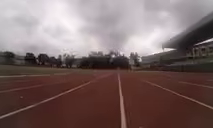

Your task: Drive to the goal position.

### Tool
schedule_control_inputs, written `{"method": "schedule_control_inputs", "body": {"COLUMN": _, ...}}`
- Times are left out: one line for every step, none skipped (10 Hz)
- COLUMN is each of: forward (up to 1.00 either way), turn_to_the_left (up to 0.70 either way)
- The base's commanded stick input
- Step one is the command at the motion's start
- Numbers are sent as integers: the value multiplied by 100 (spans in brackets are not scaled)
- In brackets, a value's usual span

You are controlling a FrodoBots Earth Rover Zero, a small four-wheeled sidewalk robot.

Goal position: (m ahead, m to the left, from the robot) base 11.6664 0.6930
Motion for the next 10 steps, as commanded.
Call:
{"method": "schedule_control_inputs", "body": {"forward": 70, "turn_to_the_left": 0}}
{"method": "schedule_control_inputs", "body": {"forward": 70, "turn_to_the_left": 0}}
{"method": "schedule_control_inputs", "body": {"forward": 70, "turn_to_the_left": 0}}
{"method": "schedule_control_inputs", "body": {"forward": 70, "turn_to_the_left": 0}}
{"method": "schedule_control_inputs", "body": {"forward": 70, "turn_to_the_left": 0}}
{"method": "schedule_control_inputs", "body": {"forward": 70, "turn_to_the_left": 0}}
{"method": "schedule_control_inputs", "body": {"forward": 70, "turn_to_the_left": 0}}
{"method": "schedule_control_inputs", "body": {"forward": 70, "turn_to_the_left": 0}}
{"method": "schedule_control_inputs", "body": {"forward": 70, "turn_to_the_left": 0}}
{"method": "schedule_control_inputs", "body": {"forward": 70, "turn_to_the_left": 0}}
